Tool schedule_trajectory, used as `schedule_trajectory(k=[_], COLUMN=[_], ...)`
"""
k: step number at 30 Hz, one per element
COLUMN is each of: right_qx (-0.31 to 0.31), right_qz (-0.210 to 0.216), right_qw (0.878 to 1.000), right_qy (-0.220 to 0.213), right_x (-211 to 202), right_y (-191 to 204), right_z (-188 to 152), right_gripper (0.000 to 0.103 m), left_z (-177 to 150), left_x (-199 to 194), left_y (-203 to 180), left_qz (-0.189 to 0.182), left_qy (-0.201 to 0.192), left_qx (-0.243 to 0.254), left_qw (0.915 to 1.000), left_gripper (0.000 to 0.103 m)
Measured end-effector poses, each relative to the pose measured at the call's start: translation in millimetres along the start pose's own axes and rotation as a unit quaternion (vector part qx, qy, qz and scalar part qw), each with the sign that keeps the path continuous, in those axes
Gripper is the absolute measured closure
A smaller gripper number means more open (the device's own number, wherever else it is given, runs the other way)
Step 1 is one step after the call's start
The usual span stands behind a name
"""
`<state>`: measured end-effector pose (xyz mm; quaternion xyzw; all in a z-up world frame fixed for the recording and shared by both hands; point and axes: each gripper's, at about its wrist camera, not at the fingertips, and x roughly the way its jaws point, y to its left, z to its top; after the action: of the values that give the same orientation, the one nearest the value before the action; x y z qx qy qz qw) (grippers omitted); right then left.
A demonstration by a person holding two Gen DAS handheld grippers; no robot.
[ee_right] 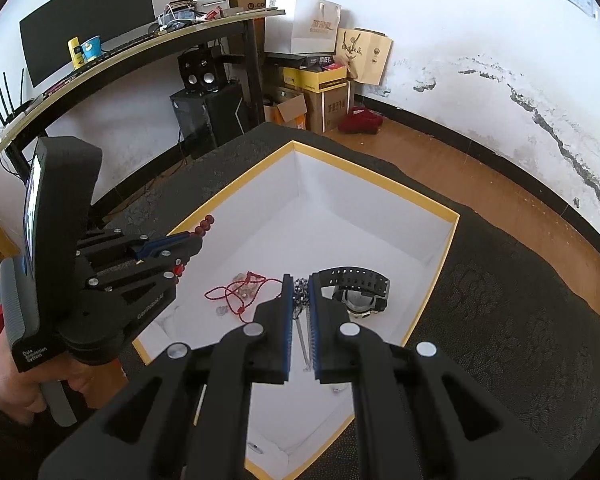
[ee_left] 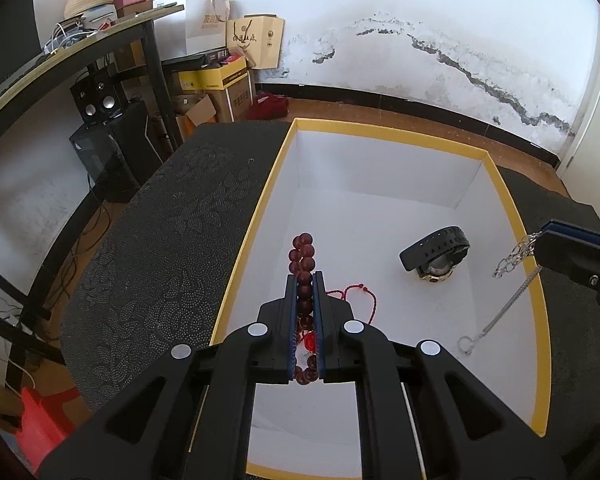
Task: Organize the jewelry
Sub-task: 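Open the left tool to drop the bracelet into the box, then open the right tool to drop the chain into the box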
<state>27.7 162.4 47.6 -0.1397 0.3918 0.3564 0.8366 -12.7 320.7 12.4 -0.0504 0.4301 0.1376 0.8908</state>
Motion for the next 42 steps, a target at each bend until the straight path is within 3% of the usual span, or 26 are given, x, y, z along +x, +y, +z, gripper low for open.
schedule_trajectory(k=[10, 13, 14, 15, 17, 20, 42], right_qx=[0.003, 0.004, 0.004, 0.004, 0.005, 0.006, 0.010], right_qz=[-0.004, -0.005, -0.005, -0.005, -0.006, -0.007, -0.011], right_qw=[1.000, 1.000, 1.000, 1.000, 1.000, 1.000, 1.000], right_qy=[-0.002, -0.003, -0.003, -0.004, -0.005, -0.007, 0.013], right_x=[0.7, 0.2, 0.0, -0.3, -0.7, -1.4, 15.5], right_y=[-0.6, -1.0, -1.1, -1.4, -1.6, -2.8, -10.4], right_z=[-0.2, -0.4, -0.1, -0.1, 0.3, 0.8, -5.8], right_gripper=[0.095, 0.095, 0.095, 0.095, 0.095, 0.095, 0.095], left_z=[-3.5, -4.1, -4.5, -4.0, -3.1, 0.0, 2.2], left_x=[7.7, 9.1, 9.5, 9.2, 3.3, -4.6, -2.5], left_y=[-3.0, -4.9, -5.8, -5.8, -5.1, -4.2, 1.0], left_qz=[0.008, 0.026, 0.026, 0.026, 0.033, 0.031, 0.036], left_qy=[0.008, 0.005, 0.004, 0.003, -0.016, -0.033, -0.028], left_qx=[0.007, 0.017, 0.019, 0.018, 0.008, 0.002, -0.004], left_qw=[0.9999, 0.9995, 0.9995, 0.9995, 0.9993, 0.9990, 0.9990], left_gripper=[0.096, 0.093, 0.083, 0.049, 0.009, 0.009, 0.009])
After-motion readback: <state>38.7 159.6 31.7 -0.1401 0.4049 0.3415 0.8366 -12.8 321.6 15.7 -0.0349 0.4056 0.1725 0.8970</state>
